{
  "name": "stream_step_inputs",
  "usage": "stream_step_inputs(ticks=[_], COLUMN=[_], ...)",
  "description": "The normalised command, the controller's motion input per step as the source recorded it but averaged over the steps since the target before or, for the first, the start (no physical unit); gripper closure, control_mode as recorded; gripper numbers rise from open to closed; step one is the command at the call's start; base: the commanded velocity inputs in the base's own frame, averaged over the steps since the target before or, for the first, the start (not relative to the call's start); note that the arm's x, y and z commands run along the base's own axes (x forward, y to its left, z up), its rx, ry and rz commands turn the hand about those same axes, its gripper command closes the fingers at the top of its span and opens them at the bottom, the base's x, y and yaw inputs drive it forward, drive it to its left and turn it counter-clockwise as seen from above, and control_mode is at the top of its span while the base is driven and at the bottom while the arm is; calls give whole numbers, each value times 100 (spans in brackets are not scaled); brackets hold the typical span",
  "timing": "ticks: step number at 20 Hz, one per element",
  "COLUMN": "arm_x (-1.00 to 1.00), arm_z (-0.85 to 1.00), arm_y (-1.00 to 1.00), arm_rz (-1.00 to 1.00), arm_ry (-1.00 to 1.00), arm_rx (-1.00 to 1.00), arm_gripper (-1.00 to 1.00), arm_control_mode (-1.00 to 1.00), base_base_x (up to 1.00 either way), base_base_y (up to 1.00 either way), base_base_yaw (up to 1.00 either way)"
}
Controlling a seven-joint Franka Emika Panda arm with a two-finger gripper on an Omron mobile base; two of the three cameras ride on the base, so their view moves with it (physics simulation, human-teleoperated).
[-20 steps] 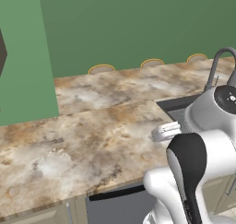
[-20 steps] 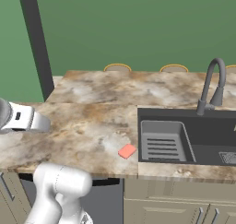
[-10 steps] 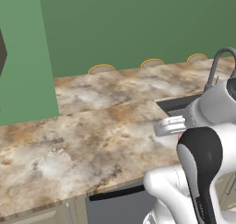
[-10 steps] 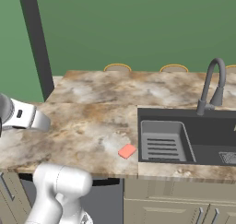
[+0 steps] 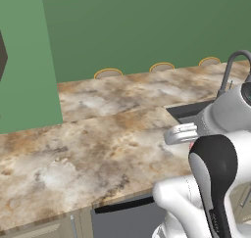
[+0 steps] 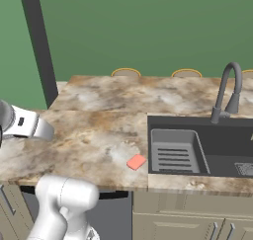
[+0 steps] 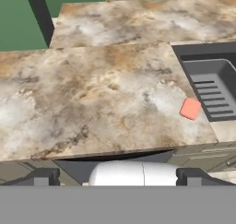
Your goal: Open the cabinet. Pick the bar soap and place it next to the sink. Then close the cabinet.
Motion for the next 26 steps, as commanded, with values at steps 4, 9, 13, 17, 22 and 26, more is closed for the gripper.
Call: stream_step_inputs(ticks=[4, 9, 13, 17, 22, 26], arm_x=[0, 0, 0, 0, 0, 0], arm_z=[0, 0, 0, 0, 0, 0], arm_y=[0, 0, 0, 0, 0, 0], arm_rz=[0, 0, 0, 0, 0, 0], arm_ry=[0, 0, 0, 0, 0, 0], arm_rx=[0, 0, 0, 0, 0, 0], arm_gripper=[-100, -100, -100, -100, -100, -100], arm_control_mode=[100, 100, 100, 100, 100, 100], base_base_x=[-61, -68, 2, 53, 10, -8], base_base_y=[1, 0, 15, 2, 1, 0], base_base_yaw=[15, 40, 65, 98, 100, 100])
